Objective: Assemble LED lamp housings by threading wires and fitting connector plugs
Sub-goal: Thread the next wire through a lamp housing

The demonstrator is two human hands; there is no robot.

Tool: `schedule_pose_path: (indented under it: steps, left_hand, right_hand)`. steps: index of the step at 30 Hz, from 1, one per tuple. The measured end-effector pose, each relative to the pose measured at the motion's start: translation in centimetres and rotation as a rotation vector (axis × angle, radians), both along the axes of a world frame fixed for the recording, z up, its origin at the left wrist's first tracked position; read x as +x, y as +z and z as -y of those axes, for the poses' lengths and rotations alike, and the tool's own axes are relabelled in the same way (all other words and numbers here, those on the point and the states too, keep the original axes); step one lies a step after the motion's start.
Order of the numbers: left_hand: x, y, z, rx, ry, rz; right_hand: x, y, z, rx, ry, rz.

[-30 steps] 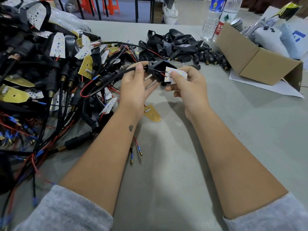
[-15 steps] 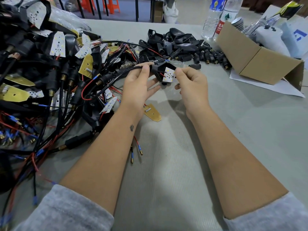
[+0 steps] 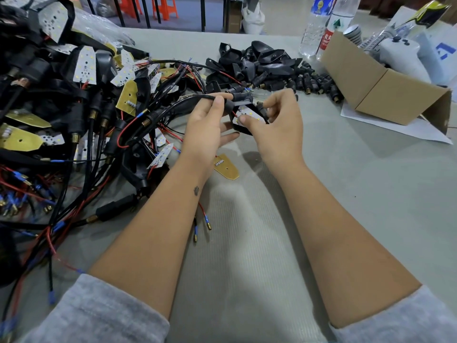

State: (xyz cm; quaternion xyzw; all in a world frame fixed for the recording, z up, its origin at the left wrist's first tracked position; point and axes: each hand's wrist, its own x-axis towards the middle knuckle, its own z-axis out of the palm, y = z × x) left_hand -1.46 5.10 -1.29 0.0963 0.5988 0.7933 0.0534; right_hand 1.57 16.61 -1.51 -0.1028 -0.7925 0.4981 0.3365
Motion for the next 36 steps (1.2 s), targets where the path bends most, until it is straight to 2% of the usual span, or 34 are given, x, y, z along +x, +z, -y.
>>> schedule_pose_path:
  steps: [3, 6, 9, 12, 14, 21, 27, 32, 34, 36]
  left_hand:
    - [-0.1, 0.0, 0.1, 0.002, 0.030, -0.002]
    - [-0.3, 0.0, 0.2, -0.003, 0.047, 0.005]
    - [-0.4, 0.2, 0.3, 0.030, 0.030, 0.040]
    - [-0.6, 0.3, 0.6, 0.178, 0.101, 0.100]
    - [-0.8, 0.2, 0.9, 0.208, 0.141, 0.093]
    - [-1.1, -0.1, 1.0, 0.083, 0.125, 0.058]
    - [-0.6, 0.0, 0.6, 0.065, 0.078, -0.016]
    - [-0.6, 0.1, 0.3, 0.038, 0.083, 0.035]
    - [-0.7, 0.0, 0.4, -0.031, 0.051, 0.018]
    - [-0.8, 0.1, 0.6, -0.057, -0.042, 0.003]
  right_hand:
    - [0.0, 0.1, -0.1, 0.018, -0.004, 0.102]
    - [0.0, 0.1, -0.4, -0.080, 0.205, 0.229]
    - [0.0, -0.1, -0.6, -0.081, 0.293, 0.231]
    - [0.1, 0.0, -0.7, -0.114, 0.315, 0.238]
    - [0.1, 0.1, -0.9, -0.136, 0.331, 0.255]
    - [0.1, 0.1, -1.0, -0.151, 0.366, 0.255]
    - [0.1, 0.1, -1.2, -0.174, 0.372, 0.260]
    - [0.3, 0.2, -1.1, -0.155, 0.431, 0.306]
    - [0.5, 0.4, -1.1, -0.225, 0.505, 0.321]
    - [0.6, 0.6, -0.9, -0.405, 0.539, 0.322]
